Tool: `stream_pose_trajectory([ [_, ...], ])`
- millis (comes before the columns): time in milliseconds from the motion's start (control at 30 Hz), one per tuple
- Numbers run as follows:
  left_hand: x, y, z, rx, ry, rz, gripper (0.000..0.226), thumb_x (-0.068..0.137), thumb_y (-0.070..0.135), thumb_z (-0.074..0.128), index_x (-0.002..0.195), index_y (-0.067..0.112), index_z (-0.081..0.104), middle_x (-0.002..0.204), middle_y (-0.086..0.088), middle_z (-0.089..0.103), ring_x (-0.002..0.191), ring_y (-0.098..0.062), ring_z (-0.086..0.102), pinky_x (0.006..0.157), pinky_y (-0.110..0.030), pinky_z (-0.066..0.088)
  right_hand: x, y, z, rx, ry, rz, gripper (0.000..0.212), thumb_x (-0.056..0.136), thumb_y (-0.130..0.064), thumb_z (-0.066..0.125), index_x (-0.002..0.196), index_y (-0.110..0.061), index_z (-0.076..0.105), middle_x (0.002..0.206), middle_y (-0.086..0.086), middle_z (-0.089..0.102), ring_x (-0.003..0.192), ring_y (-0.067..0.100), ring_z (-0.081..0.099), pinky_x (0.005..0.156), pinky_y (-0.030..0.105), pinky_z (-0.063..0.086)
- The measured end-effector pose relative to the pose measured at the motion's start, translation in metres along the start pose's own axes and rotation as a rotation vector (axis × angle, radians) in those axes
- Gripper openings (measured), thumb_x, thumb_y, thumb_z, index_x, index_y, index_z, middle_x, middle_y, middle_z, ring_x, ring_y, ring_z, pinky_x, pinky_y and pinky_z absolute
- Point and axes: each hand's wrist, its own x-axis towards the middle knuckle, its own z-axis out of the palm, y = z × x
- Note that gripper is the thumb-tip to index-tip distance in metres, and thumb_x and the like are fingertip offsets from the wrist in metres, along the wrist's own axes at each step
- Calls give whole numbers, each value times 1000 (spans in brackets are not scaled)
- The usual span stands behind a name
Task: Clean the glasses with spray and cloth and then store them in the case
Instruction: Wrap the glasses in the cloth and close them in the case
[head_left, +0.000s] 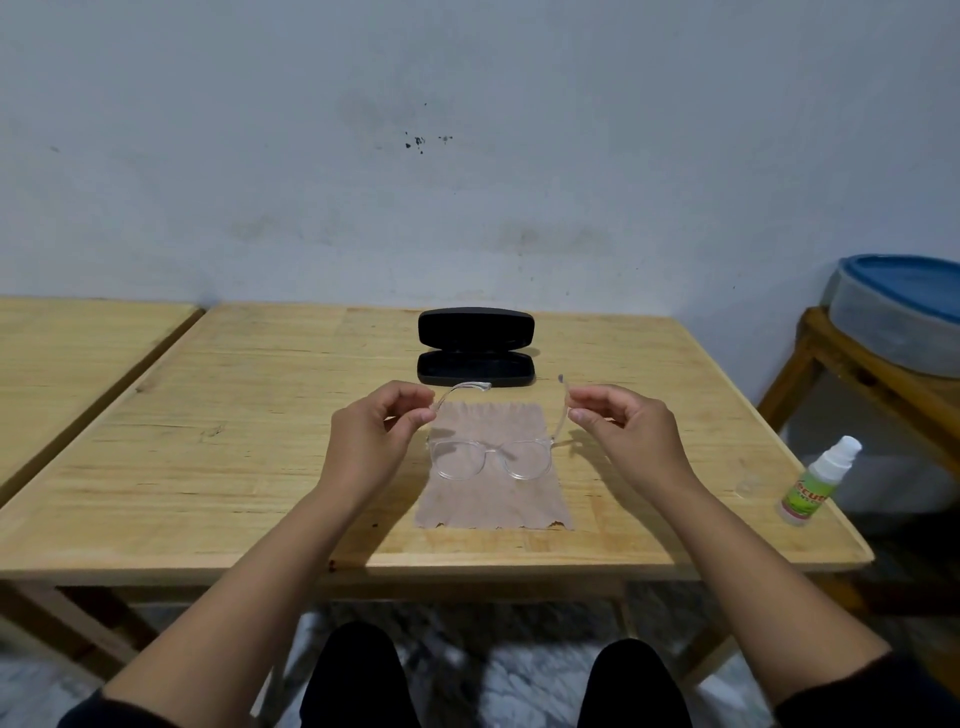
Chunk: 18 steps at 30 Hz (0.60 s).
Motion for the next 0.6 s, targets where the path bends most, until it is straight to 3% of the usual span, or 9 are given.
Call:
stream_pose_trajectory([
  [167, -23, -5, -17, 100, -47, 26, 19, 81, 20, 67, 100, 24, 68, 91, 13, 67, 84, 5, 60, 72, -1, 41, -25, 9, -5, -49, -39, 87, 21, 82, -12, 68, 100, -22, 70, 94, -5, 69, 86, 5, 63, 59, 6, 48],
  [300, -48, -16, -28, 238, -300, 134, 22, 75, 31, 71, 97, 29, 72, 91, 19, 68, 83, 9, 60, 76, -2, 42, -41, 18, -13, -283, -387, 64, 26, 74, -11, 76, 94, -27, 71, 92, -6, 70, 85, 4, 64, 72, 7, 47],
  [367, -54, -18, -28, 277, -382, 205, 23, 72, 28, 74, 95, 28, 73, 89, 16, 70, 89, 5, 59, 78, -3, 42, -42, 19, -16, -401, -484, 6, 28, 72, -14, 78, 98, -23, 72, 93, -7, 67, 83, 4, 61, 75, 7, 45],
  [467, -55, -19, -24, 310, -375, 278, 21, 71, 19, 77, 92, 21, 75, 85, 6, 74, 95, 0, 55, 77, 2, 37, -39, 16, -12, -530, -520, -63, 29, 72, -19, 78, 101, -20, 72, 90, -9, 64, 80, 3, 57, 71, 4, 41],
  [600, -55, -17, -17, 343, -358, 285, 16, 72, 10, 76, 86, 19, 76, 81, 0, 74, 78, -14, 65, 72, -10, 41, -40, 14, -5, -565, -507, -84, 15, 76, -19, 75, 91, -21, 75, 84, -15, 61, 82, 1, 56, 70, 4, 38],
])
